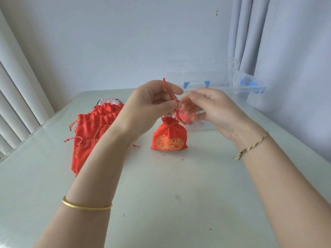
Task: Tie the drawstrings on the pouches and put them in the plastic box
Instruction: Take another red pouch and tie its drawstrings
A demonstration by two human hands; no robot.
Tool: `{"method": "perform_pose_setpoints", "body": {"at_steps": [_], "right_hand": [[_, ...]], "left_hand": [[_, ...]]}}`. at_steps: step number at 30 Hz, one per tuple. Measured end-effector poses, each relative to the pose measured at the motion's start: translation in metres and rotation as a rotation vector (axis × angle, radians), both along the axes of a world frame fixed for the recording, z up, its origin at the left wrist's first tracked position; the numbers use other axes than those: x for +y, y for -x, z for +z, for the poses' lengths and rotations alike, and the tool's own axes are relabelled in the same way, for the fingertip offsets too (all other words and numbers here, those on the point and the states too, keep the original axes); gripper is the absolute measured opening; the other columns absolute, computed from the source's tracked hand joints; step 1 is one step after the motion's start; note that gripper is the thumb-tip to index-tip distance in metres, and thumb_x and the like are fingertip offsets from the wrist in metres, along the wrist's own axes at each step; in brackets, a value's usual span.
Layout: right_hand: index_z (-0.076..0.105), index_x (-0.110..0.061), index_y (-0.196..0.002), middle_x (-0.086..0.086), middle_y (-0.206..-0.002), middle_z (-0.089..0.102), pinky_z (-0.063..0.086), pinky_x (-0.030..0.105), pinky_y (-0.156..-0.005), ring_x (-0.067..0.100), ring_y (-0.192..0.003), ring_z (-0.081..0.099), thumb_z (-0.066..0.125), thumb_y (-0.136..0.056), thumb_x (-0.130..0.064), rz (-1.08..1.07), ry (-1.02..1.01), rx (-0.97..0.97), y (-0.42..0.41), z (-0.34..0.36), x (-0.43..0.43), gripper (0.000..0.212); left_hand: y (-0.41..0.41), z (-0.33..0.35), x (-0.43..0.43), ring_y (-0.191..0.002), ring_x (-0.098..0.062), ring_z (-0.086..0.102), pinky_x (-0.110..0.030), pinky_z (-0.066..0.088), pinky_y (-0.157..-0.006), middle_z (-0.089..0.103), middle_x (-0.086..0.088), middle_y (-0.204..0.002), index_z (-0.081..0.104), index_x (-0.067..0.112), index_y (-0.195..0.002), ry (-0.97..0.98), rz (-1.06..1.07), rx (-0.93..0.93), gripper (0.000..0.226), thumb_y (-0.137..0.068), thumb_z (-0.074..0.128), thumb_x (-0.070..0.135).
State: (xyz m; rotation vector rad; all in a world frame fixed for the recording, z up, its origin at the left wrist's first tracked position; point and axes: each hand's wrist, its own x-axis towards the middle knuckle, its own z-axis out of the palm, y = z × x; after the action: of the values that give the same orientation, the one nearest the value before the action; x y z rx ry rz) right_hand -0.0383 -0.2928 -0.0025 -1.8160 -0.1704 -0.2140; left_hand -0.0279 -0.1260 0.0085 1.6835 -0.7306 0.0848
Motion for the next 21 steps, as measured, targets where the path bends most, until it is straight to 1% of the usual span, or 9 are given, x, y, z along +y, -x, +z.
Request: {"method": "perform_pose_setpoints", "body": {"at_steps": [3, 5, 7, 10, 12, 14, 16, 19, 21], "right_hand": [[0.06, -0.014, -0.086, 0.001, -0.075, 0.063, 0.045, 0.034, -0.071, 0.02, -0.071, 0.06, 0.04, -0.099, -0.015, 0.101, -0.143, -0.007, -0.004, -0.006, 0.008, 0.024], [0.059, -0.013, -0.086, -0.002, -0.071, 0.064, 0.047, 0.035, -0.074, 0.018, -0.068, 0.059, 0.041, -0.098, -0.014, 0.168, -0.176, 0.023, -0.005, -0.011, 0.011, 0.022], [0.062, -0.014, -0.083, -0.005, -0.07, 0.066, 0.046, 0.035, -0.074, 0.018, -0.068, 0.058, 0.044, -0.097, -0.014, 0.215, -0.19, 0.052, -0.005, -0.011, 0.011, 0.023], [0.065, -0.016, -0.078, -0.005, -0.072, 0.068, 0.045, 0.029, -0.069, 0.015, -0.067, 0.058, 0.048, -0.094, -0.015, 0.279, -0.197, 0.089, -0.004, -0.011, 0.01, 0.023], [0.065, -0.018, -0.073, -0.006, -0.071, 0.067, 0.043, 0.026, -0.065, 0.013, -0.066, 0.056, 0.051, -0.092, -0.015, 0.292, -0.172, 0.097, -0.004, -0.012, 0.011, 0.024], [0.063, -0.016, -0.075, -0.003, -0.076, 0.066, 0.043, 0.023, -0.062, 0.013, -0.066, 0.056, 0.05, -0.093, -0.017, 0.268, -0.145, 0.088, -0.005, -0.013, 0.012, 0.022], [0.059, -0.013, -0.079, 0.002, -0.081, 0.065, 0.044, 0.022, -0.061, 0.015, -0.066, 0.058, 0.048, -0.095, -0.021, 0.195, -0.132, 0.069, -0.006, -0.013, 0.011, 0.021], [0.054, -0.013, -0.072, 0.012, -0.085, 0.064, 0.042, 0.026, -0.058, 0.016, -0.06, 0.058, 0.047, -0.096, -0.023, 0.057, -0.193, 0.031, -0.008, -0.012, 0.008, 0.027], [0.051, -0.013, -0.064, 0.01, -0.075, 0.063, 0.041, 0.026, -0.055, 0.014, -0.053, 0.056, 0.048, -0.095, -0.023, 0.013, -0.348, 0.029, -0.009, -0.01, 0.006, 0.032]], "left_hand": [[0.001, -0.003, -0.004, -0.078, -0.011, 0.06, -0.028, 0.051, -0.079, 0.062, 0.0, -0.083, 0.061, 0.026, -0.092, -0.218, 0.118, -0.317, 0.033, -0.084, 0.056, -0.005], [0.001, -0.006, -0.007, -0.082, -0.013, 0.058, -0.03, 0.048, -0.08, 0.061, 0.005, -0.083, 0.064, 0.024, -0.1, -0.304, 0.234, -0.508, 0.029, -0.083, 0.057, 0.001], [-0.001, -0.009, -0.009, -0.084, -0.012, 0.055, -0.029, 0.045, -0.077, 0.058, 0.013, -0.084, 0.065, 0.018, -0.107, -0.317, 0.347, -0.676, 0.03, -0.082, 0.056, 0.004], [-0.005, -0.014, -0.009, -0.083, -0.013, 0.056, -0.028, 0.045, -0.074, 0.063, 0.01, -0.084, 0.066, 0.017, -0.109, -0.256, 0.409, -0.767, 0.032, -0.082, 0.056, 0.003], [-0.005, -0.017, -0.009, -0.081, -0.011, 0.057, -0.023, 0.046, -0.075, 0.063, 0.012, -0.084, 0.065, 0.022, -0.111, -0.196, 0.412, -0.73, 0.035, -0.082, 0.057, 0.003], [-0.005, -0.018, -0.009, -0.08, -0.005, 0.057, -0.015, 0.044, -0.077, 0.064, 0.014, -0.085, 0.062, 0.03, -0.111, -0.149, 0.412, -0.648, 0.037, -0.082, 0.059, 0.006], [-0.006, -0.017, -0.009, -0.079, 0.001, 0.058, -0.01, 0.043, -0.076, 0.066, 0.012, -0.086, 0.063, 0.033, -0.104, -0.106, 0.416, -0.548, 0.032, -0.083, 0.062, 0.009], [-0.009, -0.014, -0.006, -0.078, 0.002, 0.062, -0.013, 0.047, -0.074, 0.07, 0.015, -0.083, 0.069, 0.029, -0.086, 0.02, 0.358, -0.271, 0.02, -0.084, 0.064, 0.01], [-0.012, -0.014, -0.003, -0.074, 0.001, 0.063, -0.013, 0.048, -0.068, 0.071, 0.015, -0.075, 0.07, 0.025, -0.083, 0.109, 0.293, -0.032, 0.015, -0.087, 0.061, 0.013]]}}
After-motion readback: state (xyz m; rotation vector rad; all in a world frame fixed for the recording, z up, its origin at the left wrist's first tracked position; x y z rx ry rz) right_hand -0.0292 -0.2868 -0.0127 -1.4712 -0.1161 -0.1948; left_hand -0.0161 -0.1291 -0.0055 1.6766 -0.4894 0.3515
